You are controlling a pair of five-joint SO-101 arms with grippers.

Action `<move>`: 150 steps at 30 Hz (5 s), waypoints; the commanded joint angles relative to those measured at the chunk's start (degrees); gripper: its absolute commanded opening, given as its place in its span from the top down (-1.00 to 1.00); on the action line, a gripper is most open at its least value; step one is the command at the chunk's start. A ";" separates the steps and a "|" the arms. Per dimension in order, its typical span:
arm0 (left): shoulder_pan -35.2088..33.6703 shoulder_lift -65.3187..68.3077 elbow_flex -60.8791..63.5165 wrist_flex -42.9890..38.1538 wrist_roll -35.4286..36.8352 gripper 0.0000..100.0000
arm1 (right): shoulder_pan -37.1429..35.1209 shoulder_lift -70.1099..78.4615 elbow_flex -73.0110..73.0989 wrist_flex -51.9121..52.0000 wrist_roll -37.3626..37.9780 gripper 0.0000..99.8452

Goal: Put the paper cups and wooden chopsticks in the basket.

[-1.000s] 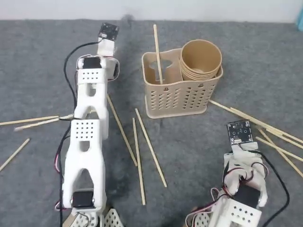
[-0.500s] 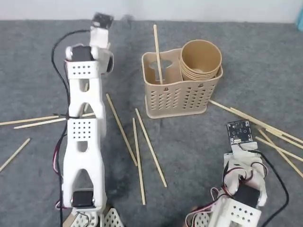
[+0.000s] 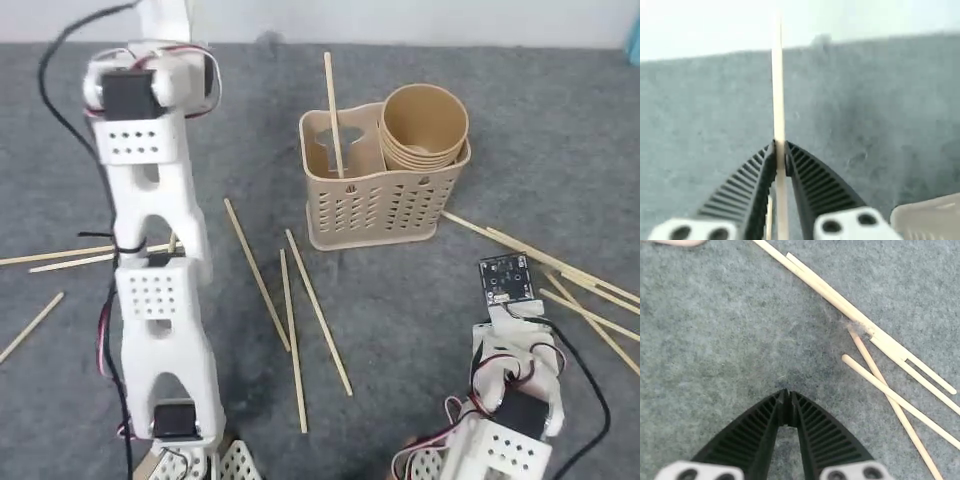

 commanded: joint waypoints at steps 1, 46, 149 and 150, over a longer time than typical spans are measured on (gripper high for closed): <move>0.26 -12.22 4.26 2.37 0.88 0.98 | -0.13 0.40 1.14 -0.04 0.62 0.98; 29.63 -101.10 148.26 -125.80 5.27 0.98 | -0.13 0.40 1.14 -0.04 0.62 0.98; -8.88 -17.76 92.97 -52.75 -5.98 1.00 | -0.13 0.40 1.14 0.04 0.79 0.98; -8.88 -17.76 92.97 -52.75 -5.98 0.97 | -0.13 0.40 1.14 0.04 0.79 0.98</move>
